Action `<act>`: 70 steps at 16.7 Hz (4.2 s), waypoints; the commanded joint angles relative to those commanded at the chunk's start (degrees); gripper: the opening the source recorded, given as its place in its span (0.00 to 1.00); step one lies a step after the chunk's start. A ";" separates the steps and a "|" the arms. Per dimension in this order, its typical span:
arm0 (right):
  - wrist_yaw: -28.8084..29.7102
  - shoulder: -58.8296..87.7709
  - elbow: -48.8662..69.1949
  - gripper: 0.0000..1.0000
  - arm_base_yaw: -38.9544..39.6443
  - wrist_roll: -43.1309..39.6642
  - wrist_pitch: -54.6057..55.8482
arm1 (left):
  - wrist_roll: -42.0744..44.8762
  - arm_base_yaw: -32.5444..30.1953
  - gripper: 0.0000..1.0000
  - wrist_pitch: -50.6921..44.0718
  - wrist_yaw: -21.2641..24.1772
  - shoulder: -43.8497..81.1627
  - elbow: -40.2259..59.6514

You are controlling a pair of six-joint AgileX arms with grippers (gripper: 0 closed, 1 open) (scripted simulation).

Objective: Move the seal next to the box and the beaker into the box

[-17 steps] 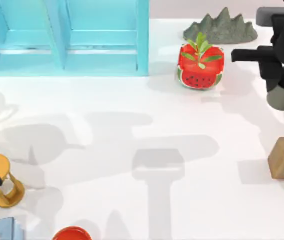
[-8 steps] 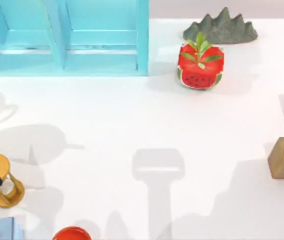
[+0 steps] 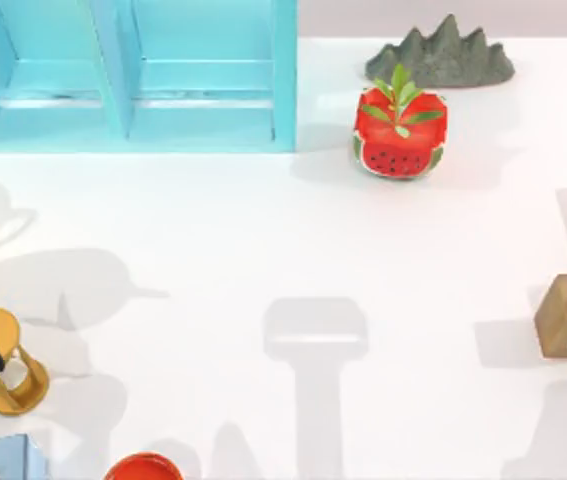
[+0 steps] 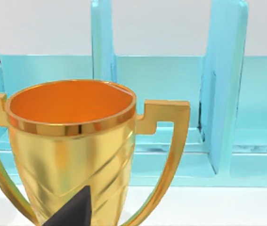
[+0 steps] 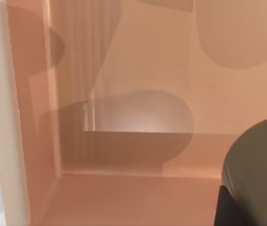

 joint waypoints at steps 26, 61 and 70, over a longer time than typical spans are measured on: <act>-0.49 4.90 -9.71 0.00 -1.08 -0.95 15.90 | 0.00 0.00 1.00 0.00 0.00 0.00 0.00; 3.01 -0.21 -1.69 1.00 -0.49 -0.19 8.44 | 0.00 0.00 1.00 0.00 0.00 0.00 0.00; 0.02 -0.75 8.75 1.00 -1.50 -0.16 -6.47 | 0.00 0.00 1.00 0.00 0.00 0.00 0.00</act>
